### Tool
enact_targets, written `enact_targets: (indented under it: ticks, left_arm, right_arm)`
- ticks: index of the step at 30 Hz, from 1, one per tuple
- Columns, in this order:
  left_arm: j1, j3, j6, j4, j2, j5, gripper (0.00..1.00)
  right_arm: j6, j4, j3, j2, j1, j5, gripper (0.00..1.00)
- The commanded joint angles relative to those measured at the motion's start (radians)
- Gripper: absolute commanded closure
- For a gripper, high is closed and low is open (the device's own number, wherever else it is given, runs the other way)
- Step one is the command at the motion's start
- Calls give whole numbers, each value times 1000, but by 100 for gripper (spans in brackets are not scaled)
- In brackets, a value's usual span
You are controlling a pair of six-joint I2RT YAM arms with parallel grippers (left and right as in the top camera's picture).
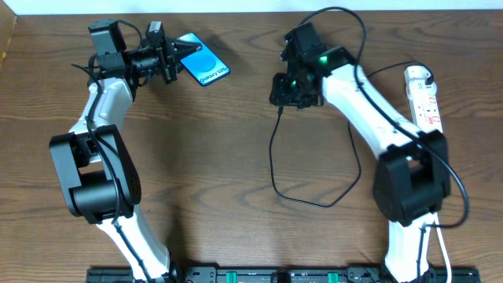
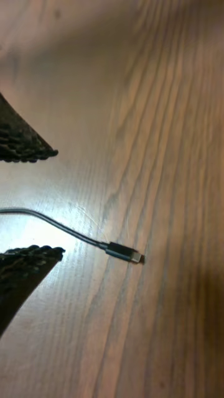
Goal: Plug charger to phone and switch on socket
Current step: 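Lower the right gripper over the black cable's USB-C connector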
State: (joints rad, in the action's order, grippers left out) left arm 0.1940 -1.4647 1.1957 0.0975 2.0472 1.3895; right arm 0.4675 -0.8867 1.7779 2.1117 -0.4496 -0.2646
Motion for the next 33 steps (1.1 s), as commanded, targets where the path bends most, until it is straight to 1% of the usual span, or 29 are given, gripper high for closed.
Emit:
enact_targets:
  ticks: [1,6,16,28,33]
  left_arm:
    - [1,-16,-13,3,-22,40,93]
    - [1,-16,-13,4,-22,39,93]
    - [1,-16,-13,4,-22,39,93]
    - [1,-16,-13,4,-22,40,93]
    - [1,-16,-13,4,-22,40,93]
  right_arm:
    - [71,-4,21,51,-3,28,63]
    - [79,4,21,100,-10,35,68]
    - [146,16,19,192,-29,75,71]
    - [146,37,19,240,-36,117,71]
    - [146,50,19,240,-52,118,76]
